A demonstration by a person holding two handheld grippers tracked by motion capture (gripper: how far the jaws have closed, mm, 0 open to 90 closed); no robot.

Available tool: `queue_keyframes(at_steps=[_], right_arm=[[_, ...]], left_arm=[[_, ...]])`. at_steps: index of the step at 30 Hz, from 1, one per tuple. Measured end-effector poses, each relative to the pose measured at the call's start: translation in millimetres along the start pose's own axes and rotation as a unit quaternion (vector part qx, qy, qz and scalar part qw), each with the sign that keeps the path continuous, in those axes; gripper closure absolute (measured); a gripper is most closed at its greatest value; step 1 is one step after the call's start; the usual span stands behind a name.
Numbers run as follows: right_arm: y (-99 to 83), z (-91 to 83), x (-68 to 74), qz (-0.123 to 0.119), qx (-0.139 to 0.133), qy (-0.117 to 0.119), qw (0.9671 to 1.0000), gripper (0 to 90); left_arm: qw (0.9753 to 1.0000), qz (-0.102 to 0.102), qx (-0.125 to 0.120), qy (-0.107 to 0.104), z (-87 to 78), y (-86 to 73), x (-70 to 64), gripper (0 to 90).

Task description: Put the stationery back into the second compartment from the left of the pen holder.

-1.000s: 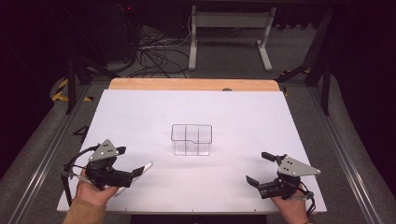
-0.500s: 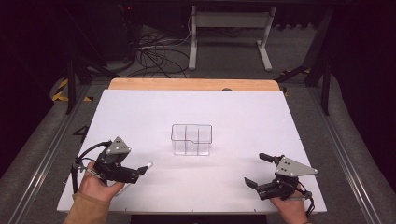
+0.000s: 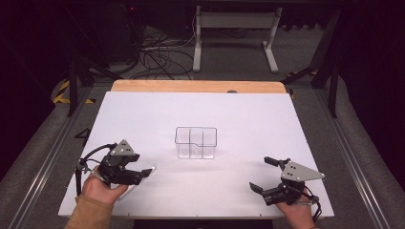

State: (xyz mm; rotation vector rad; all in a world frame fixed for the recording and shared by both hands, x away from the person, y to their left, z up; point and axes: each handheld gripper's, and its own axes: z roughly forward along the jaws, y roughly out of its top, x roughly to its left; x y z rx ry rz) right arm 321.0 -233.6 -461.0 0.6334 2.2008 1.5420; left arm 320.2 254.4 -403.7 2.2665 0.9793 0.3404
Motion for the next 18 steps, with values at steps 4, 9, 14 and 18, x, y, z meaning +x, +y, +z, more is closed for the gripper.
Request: queue_keyframes(at_steps=[4, 9, 14, 18], right_arm=[[0.0, -0.1, 0.1, 0.000, 0.000, 0.001, 1.0000, 0.5], [-0.1, 0.5, -0.1, -0.001, 0.003, 0.001, 1.0000, 0.5], [-0.2, 0.4, 0.0, -0.001, 0.003, 0.002, 1.0000, 0.5], [-0.2, 0.4, 0.0, -0.002, 0.003, 0.004, 1.0000, 0.6]], left_arm=[[0.9995, 0.009, 0.030, -0.003, 7.9, 0.7, 1.2, 44.2], [0.9986, 0.008, 0.053, 0.000, 15.3, 2.5, 3.6, 50.8], [0.9967, 0.009, 0.080, 0.003, 24.1, 3.2, 6.1, 53.9], [0.9948, 0.009, 0.101, 0.004, 30.9, 3.1, 8.0, 55.6]])
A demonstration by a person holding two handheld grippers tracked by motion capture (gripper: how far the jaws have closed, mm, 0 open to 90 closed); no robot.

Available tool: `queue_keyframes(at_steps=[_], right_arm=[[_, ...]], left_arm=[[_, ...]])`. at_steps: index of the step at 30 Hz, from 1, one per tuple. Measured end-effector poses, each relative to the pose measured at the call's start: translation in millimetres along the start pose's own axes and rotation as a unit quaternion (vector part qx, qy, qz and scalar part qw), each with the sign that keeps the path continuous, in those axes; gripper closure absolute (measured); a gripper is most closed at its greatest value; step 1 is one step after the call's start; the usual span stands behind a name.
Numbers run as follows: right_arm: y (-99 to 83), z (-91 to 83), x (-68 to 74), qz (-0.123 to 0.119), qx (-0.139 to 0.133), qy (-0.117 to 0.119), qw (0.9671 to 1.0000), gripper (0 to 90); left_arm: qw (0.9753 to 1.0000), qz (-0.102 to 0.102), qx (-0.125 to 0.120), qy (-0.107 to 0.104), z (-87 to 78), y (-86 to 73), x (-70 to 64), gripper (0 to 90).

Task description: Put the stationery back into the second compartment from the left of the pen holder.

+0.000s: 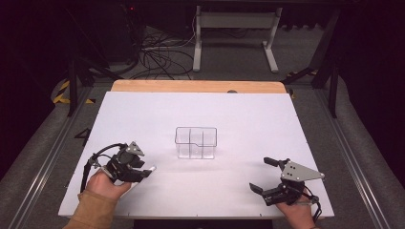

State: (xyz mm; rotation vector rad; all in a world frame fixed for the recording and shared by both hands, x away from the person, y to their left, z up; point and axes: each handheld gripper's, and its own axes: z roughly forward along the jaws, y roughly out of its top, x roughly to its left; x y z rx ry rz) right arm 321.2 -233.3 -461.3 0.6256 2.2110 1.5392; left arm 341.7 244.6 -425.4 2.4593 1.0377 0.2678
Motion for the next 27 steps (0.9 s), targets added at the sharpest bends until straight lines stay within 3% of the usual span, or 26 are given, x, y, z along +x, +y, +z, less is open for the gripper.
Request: queue_keyframes(at_steps=[9, 16, 27], right_arm=[[-0.1, 0.0, 0.4, -0.002, 0.001, 0.002, 1.0000, 0.7], [-0.2, 0.3, 0.5, -0.005, 0.003, 0.002, 1.0000, 0.7], [-0.2, 0.3, 0.6, -0.006, 0.004, 0.002, 1.0000, 0.7]], left_arm=[[0.9989, -0.006, 0.046, 0.010, 11.5, 2.4, 0.2, 57.4], [0.9964, -0.009, 0.082, 0.019, 19.0, 3.1, -0.4, 62.9], [0.9930, -0.015, 0.114, 0.028, 24.6, 3.8, -1.1, 71.6]])
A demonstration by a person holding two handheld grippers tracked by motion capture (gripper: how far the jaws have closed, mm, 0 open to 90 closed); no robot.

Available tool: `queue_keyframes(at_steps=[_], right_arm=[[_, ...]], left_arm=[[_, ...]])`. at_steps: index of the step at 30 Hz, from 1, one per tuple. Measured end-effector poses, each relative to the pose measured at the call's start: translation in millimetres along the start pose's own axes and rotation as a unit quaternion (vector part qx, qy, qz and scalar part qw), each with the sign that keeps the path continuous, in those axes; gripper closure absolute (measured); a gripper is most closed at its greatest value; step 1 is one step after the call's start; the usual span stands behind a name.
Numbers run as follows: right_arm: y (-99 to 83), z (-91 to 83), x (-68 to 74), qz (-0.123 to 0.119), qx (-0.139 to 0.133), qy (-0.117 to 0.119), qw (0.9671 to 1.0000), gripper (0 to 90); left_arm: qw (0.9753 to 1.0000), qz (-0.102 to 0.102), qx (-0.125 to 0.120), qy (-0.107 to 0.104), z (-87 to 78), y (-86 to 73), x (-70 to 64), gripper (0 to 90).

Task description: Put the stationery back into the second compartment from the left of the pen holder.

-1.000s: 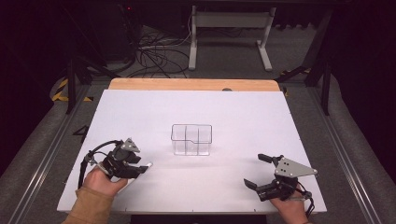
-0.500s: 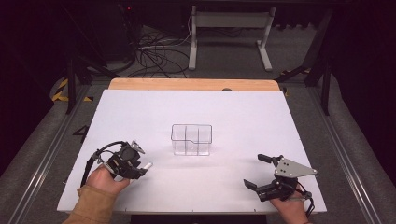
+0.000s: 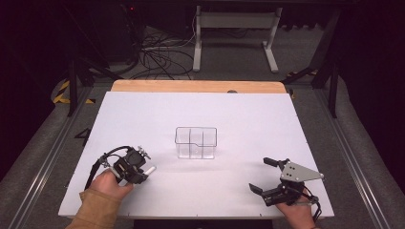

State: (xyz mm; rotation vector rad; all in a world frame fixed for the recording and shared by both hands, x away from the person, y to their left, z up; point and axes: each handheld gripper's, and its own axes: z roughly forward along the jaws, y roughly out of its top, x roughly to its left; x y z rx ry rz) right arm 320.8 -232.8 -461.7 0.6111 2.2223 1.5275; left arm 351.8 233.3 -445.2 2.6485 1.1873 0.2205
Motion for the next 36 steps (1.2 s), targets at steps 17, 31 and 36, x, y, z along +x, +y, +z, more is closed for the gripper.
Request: queue_keyframes(at_steps=[17, 31, 36], right_arm=[[0.0, 0.4, 0.8, 0.000, -0.001, 0.001, 1.0000, 0.8], [-0.2, 1.0, 0.7, 0.003, 0.003, -0.002, 1.0000, 0.9], [-0.9, 1.6, -0.2, 0.005, 0.005, -0.005, 1.0000, 0.9]], left_arm=[[1.0000, 0.001, 0.005, 0.003, 3.5, 0.4, -3.2, 77.4], [0.9996, 0.016, 0.001, 0.025, -0.2, 2.1, -8.5, 78.4], [0.9993, 0.015, -0.020, 0.030, -9.0, 1.4, -9.8, 78.5]])
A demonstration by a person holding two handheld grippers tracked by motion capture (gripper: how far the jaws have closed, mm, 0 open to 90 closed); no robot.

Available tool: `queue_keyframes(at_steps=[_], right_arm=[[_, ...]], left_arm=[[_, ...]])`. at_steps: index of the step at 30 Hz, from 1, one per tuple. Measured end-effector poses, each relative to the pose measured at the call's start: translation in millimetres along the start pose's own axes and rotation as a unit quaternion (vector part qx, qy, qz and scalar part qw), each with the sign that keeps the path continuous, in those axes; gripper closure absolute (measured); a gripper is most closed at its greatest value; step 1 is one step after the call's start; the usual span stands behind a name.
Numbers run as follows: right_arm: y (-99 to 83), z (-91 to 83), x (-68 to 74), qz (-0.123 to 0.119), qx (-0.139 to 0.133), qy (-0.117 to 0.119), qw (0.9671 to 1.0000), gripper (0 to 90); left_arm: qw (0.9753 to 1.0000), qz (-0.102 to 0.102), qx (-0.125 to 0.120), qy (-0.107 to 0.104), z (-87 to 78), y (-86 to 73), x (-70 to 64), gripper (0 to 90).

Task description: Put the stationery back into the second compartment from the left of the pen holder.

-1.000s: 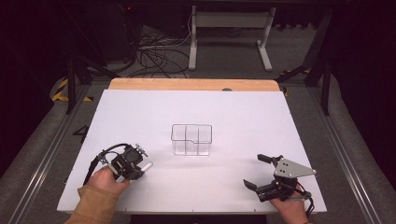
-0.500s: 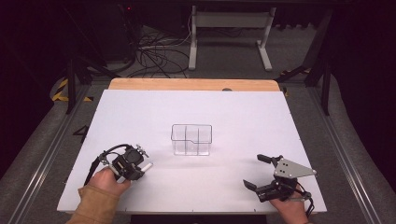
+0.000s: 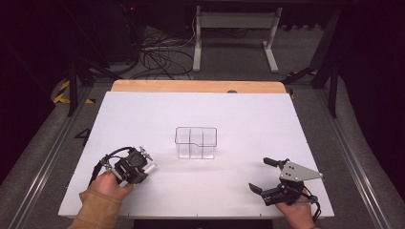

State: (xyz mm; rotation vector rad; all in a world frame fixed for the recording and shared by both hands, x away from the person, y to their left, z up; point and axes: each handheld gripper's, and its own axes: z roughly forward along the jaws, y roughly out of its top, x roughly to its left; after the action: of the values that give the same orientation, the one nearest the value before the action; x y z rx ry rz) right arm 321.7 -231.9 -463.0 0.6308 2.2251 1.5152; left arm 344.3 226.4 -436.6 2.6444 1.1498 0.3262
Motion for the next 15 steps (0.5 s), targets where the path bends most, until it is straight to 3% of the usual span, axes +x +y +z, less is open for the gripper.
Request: queue_keyframes(at_steps=[8, 11, 13, 15], right_arm=[[-0.1, 0.6, 0.1, 0.002, 0.001, 0.000, 1.0000, 0.9], [-0.1, 0.4, -0.2, 0.001, 0.001, 0.000, 1.0000, 0.9], [-0.1, 0.5, 0.0, 0.002, 0.001, 0.001, 1.0000, 0.9], [-0.2, 0.6, 0.1, 0.003, 0.001, 0.001, 1.0000, 0.9]], left_arm=[[0.9980, 0.001, -0.063, -0.005, -19.3, -1.1, 1.9, 78.5], [0.9959, -0.003, -0.090, -0.008, -27.4, -1.0, 2.4, 78.5], [0.9927, 0.001, -0.121, -0.003, -33.9, -0.1, 1.7, 78.4], [0.9914, -0.001, -0.131, -0.001, -35.3, 0.5, 0.9, 78.4]])
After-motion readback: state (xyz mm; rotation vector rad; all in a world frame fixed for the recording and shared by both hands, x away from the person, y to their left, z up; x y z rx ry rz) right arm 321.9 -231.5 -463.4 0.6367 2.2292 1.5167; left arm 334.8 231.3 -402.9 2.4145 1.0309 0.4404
